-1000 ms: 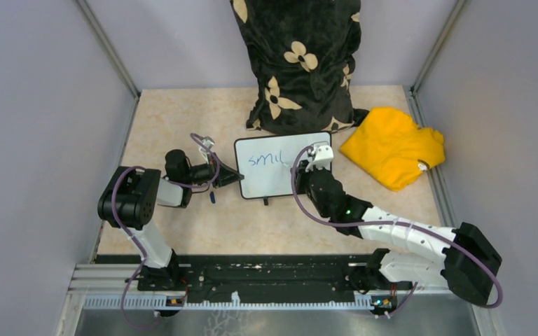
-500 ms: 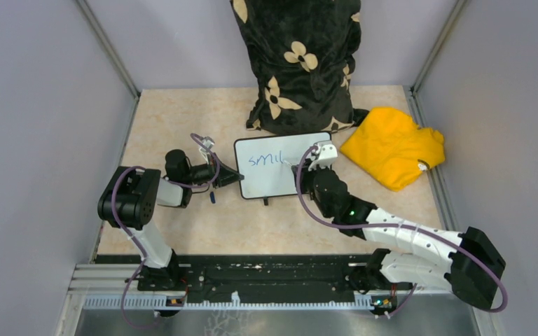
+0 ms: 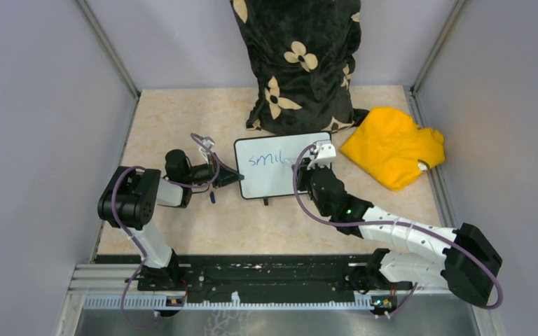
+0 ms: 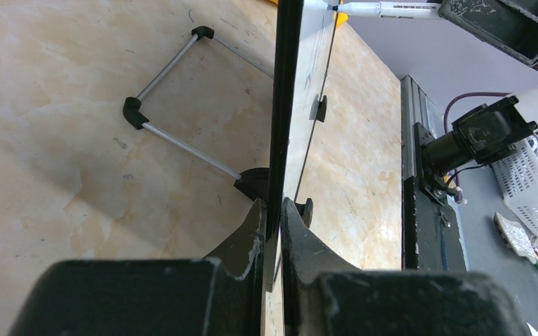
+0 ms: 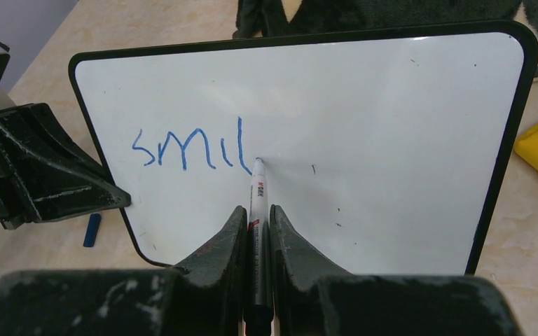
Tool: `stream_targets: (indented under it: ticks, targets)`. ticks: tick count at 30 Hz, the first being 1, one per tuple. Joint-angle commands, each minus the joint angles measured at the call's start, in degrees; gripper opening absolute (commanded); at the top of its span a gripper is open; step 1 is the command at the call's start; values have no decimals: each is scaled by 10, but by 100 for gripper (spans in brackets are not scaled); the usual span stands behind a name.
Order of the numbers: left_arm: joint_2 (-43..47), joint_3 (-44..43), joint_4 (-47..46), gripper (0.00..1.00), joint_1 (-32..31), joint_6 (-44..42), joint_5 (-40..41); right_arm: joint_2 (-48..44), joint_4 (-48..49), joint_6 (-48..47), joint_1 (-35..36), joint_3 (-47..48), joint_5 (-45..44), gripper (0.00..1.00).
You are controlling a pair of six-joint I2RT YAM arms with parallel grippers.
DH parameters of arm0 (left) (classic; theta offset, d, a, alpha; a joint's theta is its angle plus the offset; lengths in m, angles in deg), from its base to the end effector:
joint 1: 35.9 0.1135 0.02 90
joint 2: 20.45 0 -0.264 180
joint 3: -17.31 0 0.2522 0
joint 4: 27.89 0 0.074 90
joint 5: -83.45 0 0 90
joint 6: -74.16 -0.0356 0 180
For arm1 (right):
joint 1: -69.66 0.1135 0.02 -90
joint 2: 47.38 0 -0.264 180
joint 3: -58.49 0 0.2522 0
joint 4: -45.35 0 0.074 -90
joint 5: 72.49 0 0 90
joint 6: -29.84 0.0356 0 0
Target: Write a sentence on the whiteboard
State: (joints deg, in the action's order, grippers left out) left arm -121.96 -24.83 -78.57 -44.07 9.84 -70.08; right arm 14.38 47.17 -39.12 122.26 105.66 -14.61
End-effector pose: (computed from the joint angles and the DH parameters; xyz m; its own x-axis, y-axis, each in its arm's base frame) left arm 0.2825 -0.0728 0.1416 -0.5418 -0.1173 -0.8323 0.7817 0.2936 -0.5503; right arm 0.1612 0.1797 0.2595 -0.2538 0.1687 -0.9524 -0.2858 0.9276 0.2405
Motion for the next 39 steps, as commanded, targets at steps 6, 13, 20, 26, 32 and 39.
stream_targets:
  ticks: [6,13,20,26,32,39]
  targets:
    - [-9,-6,11,0,-6,-15,-1,-8,21,-1,-13,13,-23,0]
    - [-9,-6,13,0,-6,-16,0,-16,16,-6,-16,15,-30,0]
    - [-9,-7,13,0,-7,-17,-1,-11,20,-13,-17,24,-26,0]
    - [-9,-7,14,0,-7,-17,-1,-3,26,-18,-16,33,-21,0]
    - [-8,-7,15,0,-7,-18,-1,3,31,-22,-16,39,-12,0]
    - [-8,-8,16,0,-8,-18,0,13,34,-23,-16,44,-3,0]
